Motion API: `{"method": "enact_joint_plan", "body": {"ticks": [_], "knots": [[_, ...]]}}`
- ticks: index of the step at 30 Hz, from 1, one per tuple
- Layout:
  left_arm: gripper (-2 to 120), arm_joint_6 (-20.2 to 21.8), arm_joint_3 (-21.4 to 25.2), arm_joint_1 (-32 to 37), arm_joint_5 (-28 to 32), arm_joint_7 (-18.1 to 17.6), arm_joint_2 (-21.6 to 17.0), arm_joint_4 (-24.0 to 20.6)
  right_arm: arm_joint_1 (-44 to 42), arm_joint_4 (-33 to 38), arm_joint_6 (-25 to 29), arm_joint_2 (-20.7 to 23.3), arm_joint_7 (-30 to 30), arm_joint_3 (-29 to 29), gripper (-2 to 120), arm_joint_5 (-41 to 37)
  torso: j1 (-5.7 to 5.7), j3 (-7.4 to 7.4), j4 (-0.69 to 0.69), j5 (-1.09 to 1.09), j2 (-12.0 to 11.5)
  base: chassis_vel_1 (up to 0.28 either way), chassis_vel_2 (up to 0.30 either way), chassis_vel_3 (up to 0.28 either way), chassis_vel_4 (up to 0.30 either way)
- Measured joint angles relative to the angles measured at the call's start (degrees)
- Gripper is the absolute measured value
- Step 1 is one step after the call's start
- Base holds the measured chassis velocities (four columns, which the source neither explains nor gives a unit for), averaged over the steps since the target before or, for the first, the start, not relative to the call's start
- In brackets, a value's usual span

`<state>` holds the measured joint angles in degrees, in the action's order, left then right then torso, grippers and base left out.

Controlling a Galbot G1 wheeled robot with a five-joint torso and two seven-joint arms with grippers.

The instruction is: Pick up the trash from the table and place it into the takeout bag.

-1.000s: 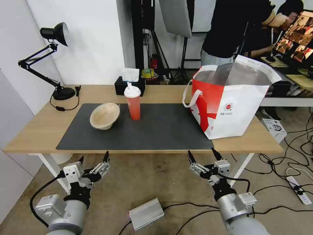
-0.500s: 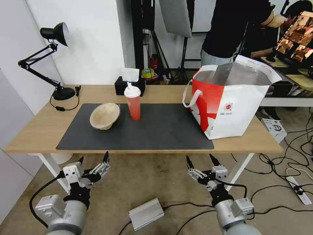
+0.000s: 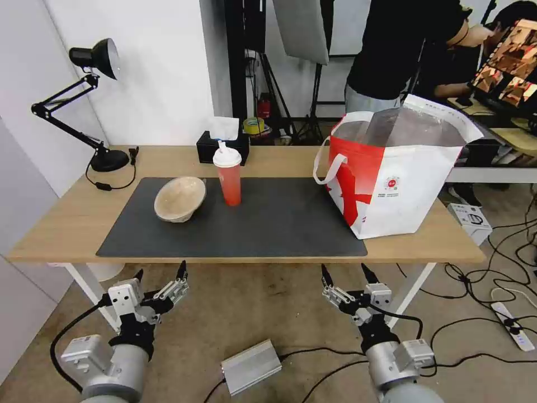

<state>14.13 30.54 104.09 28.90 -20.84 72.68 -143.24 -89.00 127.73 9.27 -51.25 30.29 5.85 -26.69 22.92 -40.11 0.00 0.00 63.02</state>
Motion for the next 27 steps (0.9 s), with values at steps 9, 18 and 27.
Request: {"method": "enact_joint_plan", "body": {"ticks": [9, 18, 27], "knots": [[100, 0.00, 0.00, 0.01, -0.08, 0.00, 0.12, 0.00, -0.09, -0.43, -0.01, -1.17, 0.11, 0.05, 100, 0.21, 0.00, 0.00, 0.00, 0.00, 0.00, 0.000, 0.000, 0.000, 0.000], [100, 0.00, 0.02, 0.01, -0.18, 0.02, 0.20, 0.00, 0.12, -0.39, 0.18, -1.32, -0.30, 0.27, 100, 0.59, 0.00, 0.00, 0.00, 0.01, 0.00, 0.000, 0.000, 0.000, 0.000], [100, -0.22, 0.22, 0.39, -0.52, 0.05, -0.06, 0.00, -0.20, 3.29, 1.24, 2.62, -7.42, 0.52, 100, -1.08, 0.00, 0.00, 0.00, 0.00, 0.00, 0.000, 0.000, 0.000, 0.000]]}}
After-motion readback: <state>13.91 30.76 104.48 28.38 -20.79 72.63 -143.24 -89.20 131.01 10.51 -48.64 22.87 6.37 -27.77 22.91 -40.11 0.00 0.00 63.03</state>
